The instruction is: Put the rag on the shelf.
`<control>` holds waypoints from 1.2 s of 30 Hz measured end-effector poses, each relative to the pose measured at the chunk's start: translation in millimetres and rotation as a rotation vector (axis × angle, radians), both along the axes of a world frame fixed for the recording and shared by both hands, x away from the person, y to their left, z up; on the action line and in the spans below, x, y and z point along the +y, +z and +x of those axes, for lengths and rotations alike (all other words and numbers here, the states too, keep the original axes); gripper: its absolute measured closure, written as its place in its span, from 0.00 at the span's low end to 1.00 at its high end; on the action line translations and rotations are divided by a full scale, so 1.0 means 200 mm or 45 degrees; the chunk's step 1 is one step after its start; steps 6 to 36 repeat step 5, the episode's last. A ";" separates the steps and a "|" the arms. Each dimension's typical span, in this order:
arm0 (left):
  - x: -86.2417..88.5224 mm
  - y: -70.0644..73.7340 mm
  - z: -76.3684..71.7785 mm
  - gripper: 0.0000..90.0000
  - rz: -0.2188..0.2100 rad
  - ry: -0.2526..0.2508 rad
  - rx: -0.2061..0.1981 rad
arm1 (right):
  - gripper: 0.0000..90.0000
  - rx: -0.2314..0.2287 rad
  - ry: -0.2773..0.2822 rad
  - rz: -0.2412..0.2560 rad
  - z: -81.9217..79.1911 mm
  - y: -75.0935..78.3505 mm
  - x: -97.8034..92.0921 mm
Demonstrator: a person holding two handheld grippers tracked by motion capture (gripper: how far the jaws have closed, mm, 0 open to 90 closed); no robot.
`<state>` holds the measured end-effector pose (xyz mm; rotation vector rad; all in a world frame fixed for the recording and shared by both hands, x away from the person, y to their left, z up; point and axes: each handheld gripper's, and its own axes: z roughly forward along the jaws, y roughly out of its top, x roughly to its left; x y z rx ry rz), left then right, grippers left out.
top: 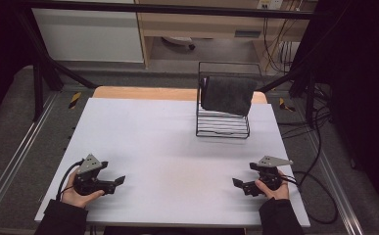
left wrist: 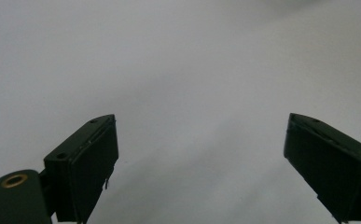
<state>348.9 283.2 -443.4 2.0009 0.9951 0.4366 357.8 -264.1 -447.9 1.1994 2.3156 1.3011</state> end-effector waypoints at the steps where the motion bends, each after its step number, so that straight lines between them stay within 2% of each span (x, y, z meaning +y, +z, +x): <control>1: 0.00 0.00 0.00 0.11 0.000 -0.001 -0.003 | 0.01 0.000 0.000 -0.003 0.00 0.00 0.00; 36: -0.01 0.00 0.00 0.11 0.004 -0.004 -0.006 | 0.01 0.000 0.002 0.007 0.00 0.00 0.00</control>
